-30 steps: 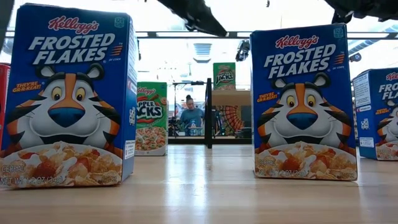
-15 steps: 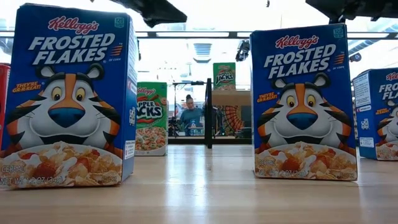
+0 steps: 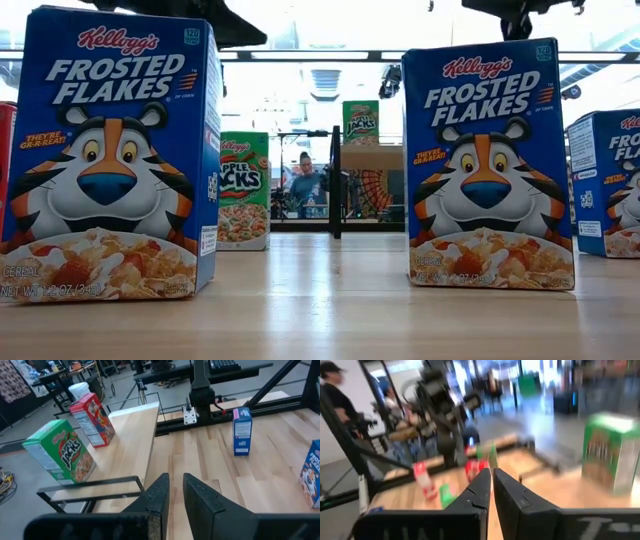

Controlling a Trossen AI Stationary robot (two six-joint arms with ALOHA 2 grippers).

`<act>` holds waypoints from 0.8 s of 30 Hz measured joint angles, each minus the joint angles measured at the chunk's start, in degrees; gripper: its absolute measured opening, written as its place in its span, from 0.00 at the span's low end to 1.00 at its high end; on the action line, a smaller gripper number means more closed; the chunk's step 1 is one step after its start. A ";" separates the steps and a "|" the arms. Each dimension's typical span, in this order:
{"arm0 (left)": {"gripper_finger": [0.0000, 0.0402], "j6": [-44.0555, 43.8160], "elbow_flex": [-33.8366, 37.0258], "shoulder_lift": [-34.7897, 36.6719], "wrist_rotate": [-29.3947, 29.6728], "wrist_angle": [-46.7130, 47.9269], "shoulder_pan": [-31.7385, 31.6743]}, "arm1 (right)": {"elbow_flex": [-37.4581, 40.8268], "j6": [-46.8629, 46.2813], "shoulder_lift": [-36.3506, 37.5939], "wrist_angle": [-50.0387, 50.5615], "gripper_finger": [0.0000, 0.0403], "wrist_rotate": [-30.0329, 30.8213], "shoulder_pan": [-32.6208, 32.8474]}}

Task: Stack cereal on shelf
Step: Put the right blue cereal box on the shelf

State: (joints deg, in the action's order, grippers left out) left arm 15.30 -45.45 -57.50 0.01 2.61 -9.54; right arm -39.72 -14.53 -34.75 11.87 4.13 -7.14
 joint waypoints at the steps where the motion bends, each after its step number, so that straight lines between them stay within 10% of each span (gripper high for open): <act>1: 0.09 0.07 0.41 0.37 0.00 -0.02 0.00 | -1.94 -2.65 -1.30 3.66 0.03 -0.07 0.00; 12: 0.09 1.72 1.20 1.36 0.00 -0.02 -0.02 | -18.70 -27.92 -15.03 43.48 0.03 -5.44 0.00; 24: 0.09 1.92 1.22 0.99 0.00 0.22 -0.02 | -30.52 -24.65 -27.57 58.85 0.03 -11.61 7.87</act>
State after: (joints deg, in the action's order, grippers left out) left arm 17.22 -44.23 -56.51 0.01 2.83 -9.56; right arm -70.24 -39.18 -62.32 70.73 -7.48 0.73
